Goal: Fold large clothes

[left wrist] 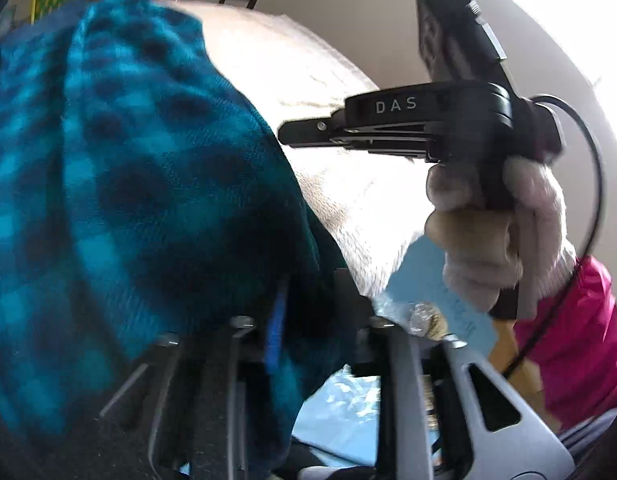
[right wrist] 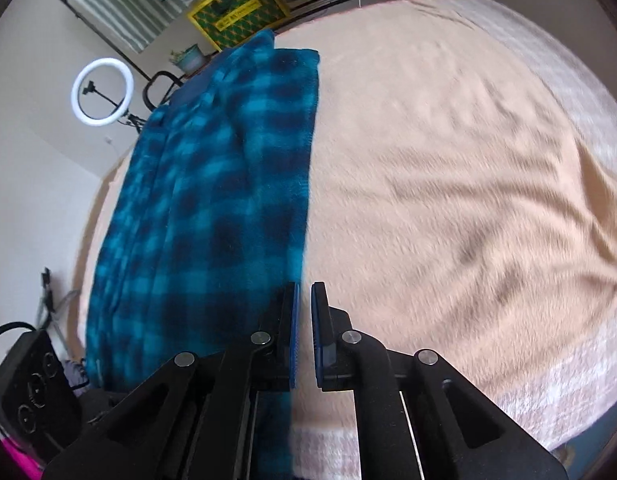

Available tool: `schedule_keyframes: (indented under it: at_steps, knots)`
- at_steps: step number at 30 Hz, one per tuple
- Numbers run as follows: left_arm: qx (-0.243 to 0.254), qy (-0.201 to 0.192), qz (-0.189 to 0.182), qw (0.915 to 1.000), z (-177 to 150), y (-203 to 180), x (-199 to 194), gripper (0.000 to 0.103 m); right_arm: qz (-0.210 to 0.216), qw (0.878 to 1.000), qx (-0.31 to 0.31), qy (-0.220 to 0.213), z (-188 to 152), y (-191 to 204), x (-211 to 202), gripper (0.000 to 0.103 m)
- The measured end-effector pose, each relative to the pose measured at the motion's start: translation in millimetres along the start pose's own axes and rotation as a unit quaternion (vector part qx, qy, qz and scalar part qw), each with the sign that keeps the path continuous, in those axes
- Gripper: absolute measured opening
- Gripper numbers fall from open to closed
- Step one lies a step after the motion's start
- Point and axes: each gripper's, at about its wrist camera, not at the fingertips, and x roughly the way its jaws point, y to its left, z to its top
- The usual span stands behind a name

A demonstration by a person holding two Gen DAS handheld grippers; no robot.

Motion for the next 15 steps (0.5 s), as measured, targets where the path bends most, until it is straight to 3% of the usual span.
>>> schedule_keyframes:
  at_steps: [1,4,8,10,12,14,15]
  knots:
    - [0.012,-0.008,0.008,0.9999,-4,-3,-5,0.043,0.017,1.000,0.013,-0.003,-5,-7,-6,0.006]
    - [0.062,-0.022,0.033,0.9973,-17,-20,-15,0.049,0.047,0.998,0.028,-0.032,-21,-21,-33,0.007]
    - [0.110,0.001,0.074,0.9911,-19,-42,6,0.057,0.060,0.995,0.046,-0.067,-44,-40,-71,0.013]
    - [0.116,0.013,0.100,0.9881,-17,-49,26,0.067,0.061,0.993,0.056,-0.079,-51,-49,-85,0.015]
    - [0.131,0.017,0.131,0.9825,-18,-59,40,0.067,0.065,0.992,0.069,-0.088,-58,-56,-97,0.015]
    - [0.141,0.008,0.138,0.9802,-20,-61,44,0.064,0.063,0.991,0.069,-0.092,-60,-58,-105,0.015]
    - [0.141,-0.002,0.139,0.9802,-20,-59,46,0.050,0.061,0.992,0.066,-0.093,-59,-57,-108,0.015]
